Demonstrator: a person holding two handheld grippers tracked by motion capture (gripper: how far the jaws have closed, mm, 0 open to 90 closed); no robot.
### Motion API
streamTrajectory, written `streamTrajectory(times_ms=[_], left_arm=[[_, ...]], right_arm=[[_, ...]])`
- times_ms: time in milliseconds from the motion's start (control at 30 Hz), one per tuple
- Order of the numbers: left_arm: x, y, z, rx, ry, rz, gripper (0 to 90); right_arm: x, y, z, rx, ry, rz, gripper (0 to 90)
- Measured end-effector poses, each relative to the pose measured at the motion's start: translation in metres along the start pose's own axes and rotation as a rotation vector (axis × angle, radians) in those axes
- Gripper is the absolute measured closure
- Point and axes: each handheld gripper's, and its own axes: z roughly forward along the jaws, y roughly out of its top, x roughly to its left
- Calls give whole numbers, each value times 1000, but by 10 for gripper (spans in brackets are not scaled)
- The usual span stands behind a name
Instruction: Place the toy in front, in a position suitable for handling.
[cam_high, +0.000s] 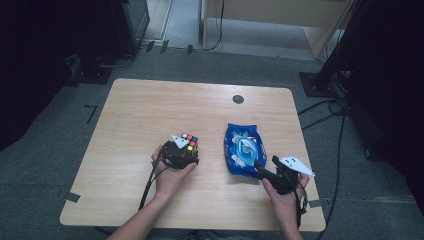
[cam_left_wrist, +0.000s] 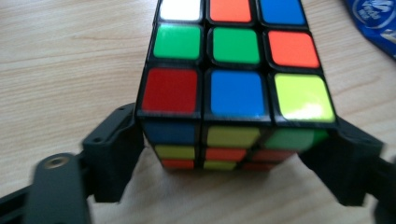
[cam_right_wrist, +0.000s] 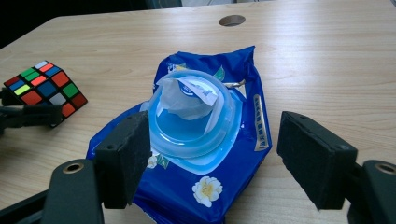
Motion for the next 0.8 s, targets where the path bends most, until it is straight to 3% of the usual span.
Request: streamTrajectory(times_ms=[100, 200, 300, 400, 467, 633, 667, 733, 800], left_arm=[[1, 4, 3, 1, 7, -6, 266], [6, 9, 7, -3, -19, 9, 336], [17, 10, 5, -14, -70, 2, 341], [25, 7, -10, -52, -94, -8, 342], [28, 5, -25, -78, -107, 35, 342], [30, -6, -58, -110, -153, 122, 342], [30, -11, -68, -112, -167, 144, 342], [31, -16, -74, -119, -181, 145, 342], [33, -23, -81, -126, -193, 155, 342]], right_arm=[[2, 0, 0, 0, 3, -15, 260], [4, -1, 0, 2, 9, -20, 261], [5, -1, 0, 5, 12, -32, 268], [5, -1, -1, 5, 16, -37, 293], [5, -1, 1, 6, 28, -47, 312], [8, 3, 5, -2, 52, -76, 486], [10, 8, 9, 20, 77, -71, 527], [11, 9, 11, 33, 81, -70, 533], [18, 11, 25, 117, 77, -88, 566]])
